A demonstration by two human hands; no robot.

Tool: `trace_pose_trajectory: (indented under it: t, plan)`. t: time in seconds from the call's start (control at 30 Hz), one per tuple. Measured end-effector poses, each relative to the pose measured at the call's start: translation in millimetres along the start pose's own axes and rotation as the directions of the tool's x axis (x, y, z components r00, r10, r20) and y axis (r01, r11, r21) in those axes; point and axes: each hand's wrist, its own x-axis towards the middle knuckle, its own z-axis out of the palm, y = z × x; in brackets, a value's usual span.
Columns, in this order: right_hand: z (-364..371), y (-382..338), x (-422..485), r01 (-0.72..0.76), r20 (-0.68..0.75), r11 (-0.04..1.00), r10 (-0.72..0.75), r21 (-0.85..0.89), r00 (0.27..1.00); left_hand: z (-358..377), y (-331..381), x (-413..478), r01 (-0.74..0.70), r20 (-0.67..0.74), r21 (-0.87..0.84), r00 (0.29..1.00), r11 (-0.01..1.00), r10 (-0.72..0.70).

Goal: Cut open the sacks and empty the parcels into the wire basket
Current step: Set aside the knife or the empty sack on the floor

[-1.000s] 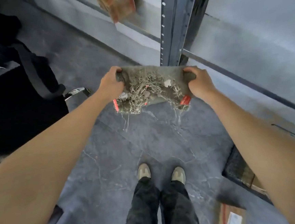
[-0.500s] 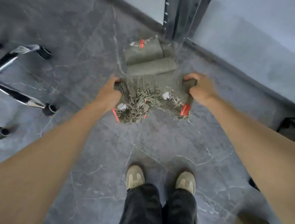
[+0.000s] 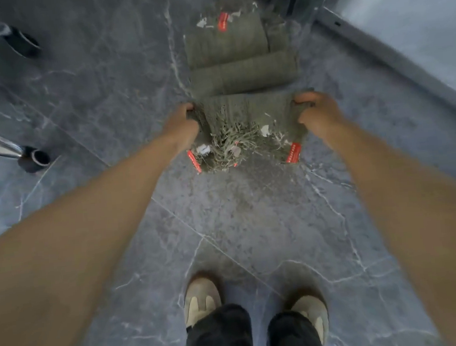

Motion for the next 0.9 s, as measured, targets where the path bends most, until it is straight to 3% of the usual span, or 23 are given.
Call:
trace_pose_trajectory:
  t: [0.17, 0.37, 0.77, 0.9]
  plan:
    - [-10.5, -12.8, 4.0, -0.019, 0.047, 1.000, 0.018, 0.009, 0.999, -2.6, 17.6, 2.0, -0.075, 0.050, 0.004, 0.996, 0.997, 0.075]
    - [-48.3, -36.9, -35.8, 0.034, 0.008, 0.992, -0.035, 0.119, 0.999, -30.7, 34.8, -33.7, -0.074, -0.024, 0.047, 0.997, 0.996, 0.075]
    - [-190.4, -153.4, -227.1, 0.149, -0.124, 0.988, -0.142, 0.046, 0.982, -123.0, 179.1, -238.2, -0.365, 0.030, 0.319, 0.926, 0.875, 0.376]
    - [-244.3, -177.2, -299.7, 0.139, -0.197, 0.990, -0.131, 0.028, 0.972, -142.4, 230.1, -303.7, -0.502, 0.108, 0.372, 0.859, 0.781, 0.500]
